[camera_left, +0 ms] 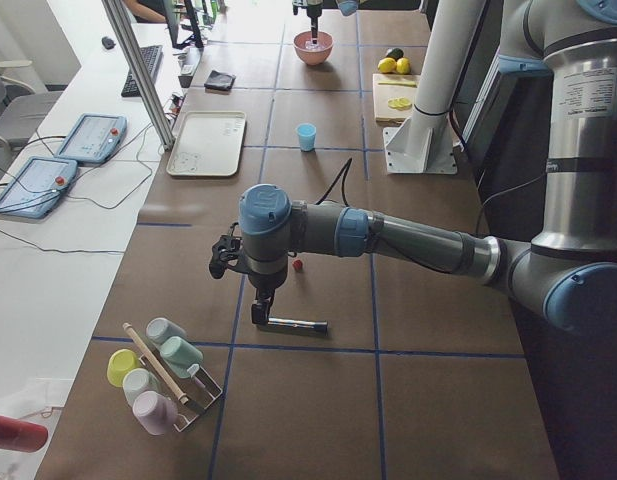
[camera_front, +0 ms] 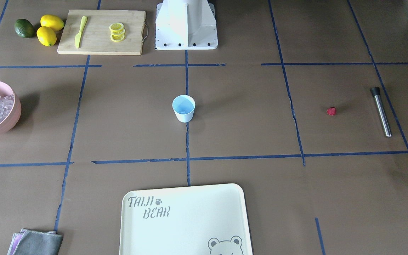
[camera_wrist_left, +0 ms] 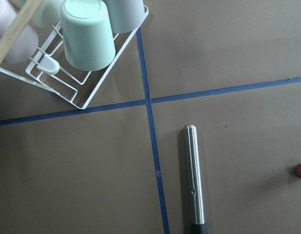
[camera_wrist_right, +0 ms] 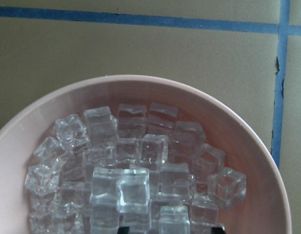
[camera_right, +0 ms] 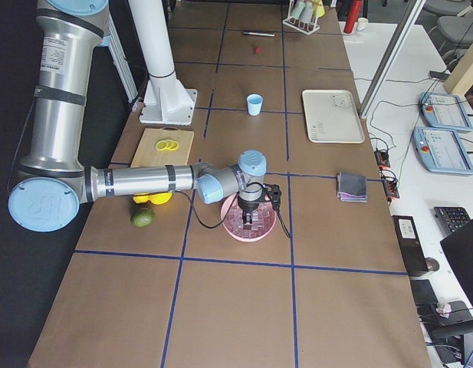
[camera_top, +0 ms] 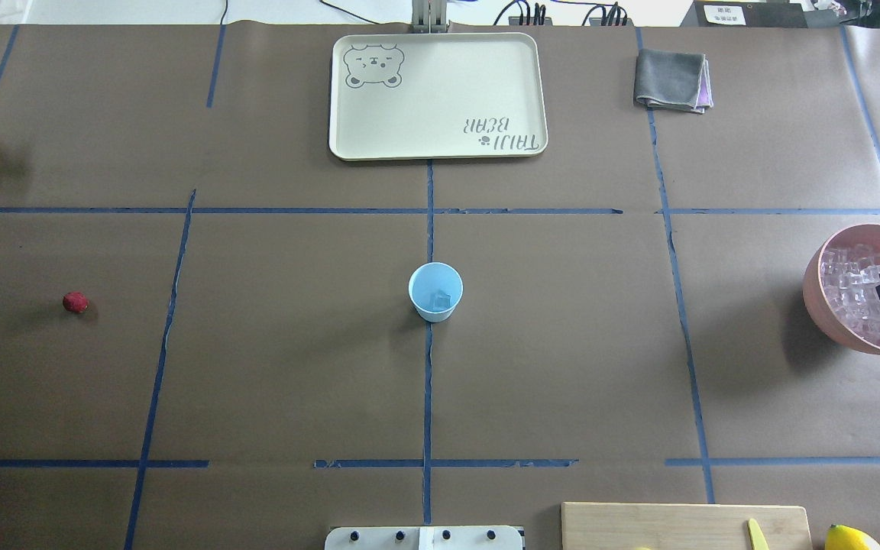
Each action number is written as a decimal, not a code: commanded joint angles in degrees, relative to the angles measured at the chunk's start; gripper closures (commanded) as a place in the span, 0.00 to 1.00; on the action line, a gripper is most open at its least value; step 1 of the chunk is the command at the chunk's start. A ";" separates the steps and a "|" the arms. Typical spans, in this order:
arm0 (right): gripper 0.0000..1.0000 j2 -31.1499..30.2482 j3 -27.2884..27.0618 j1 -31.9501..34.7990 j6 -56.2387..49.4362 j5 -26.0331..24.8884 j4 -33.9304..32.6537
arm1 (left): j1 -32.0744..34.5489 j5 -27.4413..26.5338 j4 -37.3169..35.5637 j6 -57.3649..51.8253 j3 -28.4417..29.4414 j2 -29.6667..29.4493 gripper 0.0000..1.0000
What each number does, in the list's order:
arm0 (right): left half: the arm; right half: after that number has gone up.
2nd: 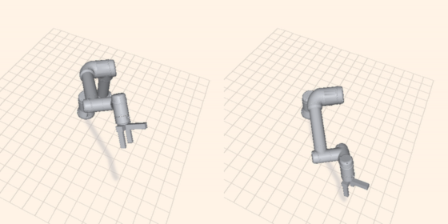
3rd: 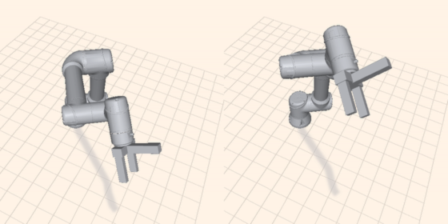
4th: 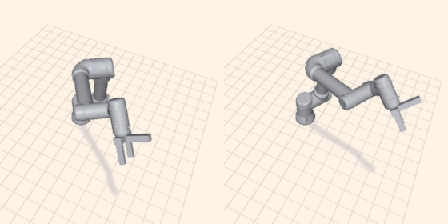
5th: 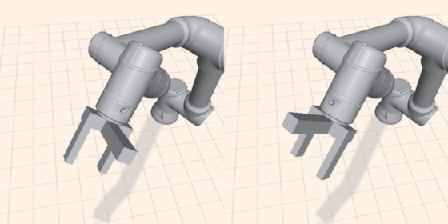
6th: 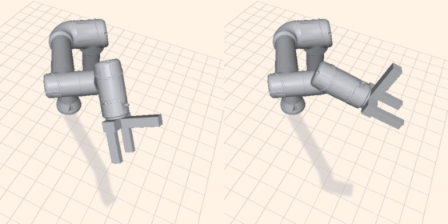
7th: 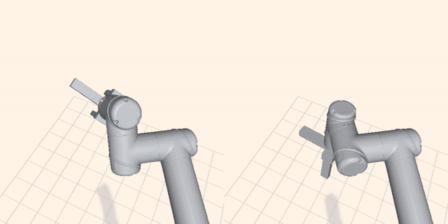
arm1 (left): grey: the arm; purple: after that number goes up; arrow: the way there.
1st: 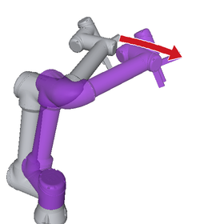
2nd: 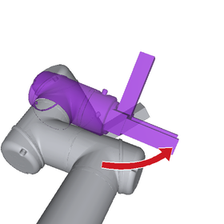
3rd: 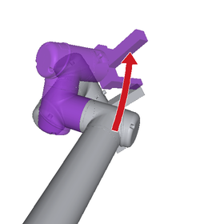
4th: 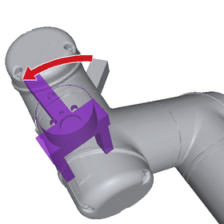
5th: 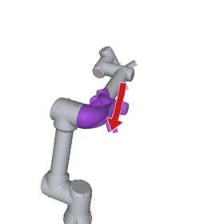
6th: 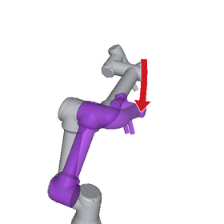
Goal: Mash ice and strawberries in cup
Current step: 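Lower the right gripper into the bowl and grasp another ice cube, then lift the ice cube and carry it over the light-blue cup, then lower the right gripper over the cup and release the ice cube, then move the right gripper back over the bowl of ice cubes, then lower the right gripper into the bowl and grasp a third ice cube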
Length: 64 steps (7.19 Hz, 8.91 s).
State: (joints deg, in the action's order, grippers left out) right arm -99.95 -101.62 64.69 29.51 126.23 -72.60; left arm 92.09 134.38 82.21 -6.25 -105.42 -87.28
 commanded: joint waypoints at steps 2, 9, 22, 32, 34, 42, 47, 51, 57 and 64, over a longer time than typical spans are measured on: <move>0.36 1.43 1.51 -0.01 -0.16 -0.02 0.00 | 0.02 0.00 -0.03 0.01 -0.23 0.09 0.00; 0.36 0.90 1.42 0.08 -0.16 -0.02 0.00 | 0.02 0.09 -0.03 0.01 -0.31 0.35 0.00; 1.00 28.93 -19.33 -9.00 13.28 0.33 -38.81 | 0.02 1.05 0.06 -0.08 -0.67 1.23 0.00; 0.99 61.90 11.00 -34.55 48.27 -17.34 -30.15 | 0.02 0.97 0.15 -0.08 -0.58 1.14 0.00; 0.98 61.90 11.00 -34.72 48.27 -17.34 -30.15 | 0.02 0.97 0.23 -0.08 -0.58 1.14 0.00; 0.07 61.63 11.09 -34.63 48.27 -17.42 -30.23 | 0.02 1.06 0.23 -0.08 -0.67 1.14 0.00; 0.01 54.13 -0.52 -30.70 45.82 -16.90 -31.80 | 0.02 1.06 0.23 -0.08 -0.67 1.14 0.00; 0.01 28.91 -25.27 -21.92 32.13 -16.11 -34.02 | 0.02 1.06 0.23 -0.08 -0.67 1.14 0.00; 0.01 3.48 -20.93 -1.15 4.08 -1.35 -18.23 | -0.07 1.06 0.23 0.62 -1.19 1.05 0.00; 0.24 1.78 -5.44 -1.32 2.23 -1.34 -5.36 | -0.07 1.06 0.23 0.63 -1.81 1.05 0.00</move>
State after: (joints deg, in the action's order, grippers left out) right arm -98.24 -108.13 63.39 32.84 125.04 -78.09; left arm 92.02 135.44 82.45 -5.62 -107.00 -86.22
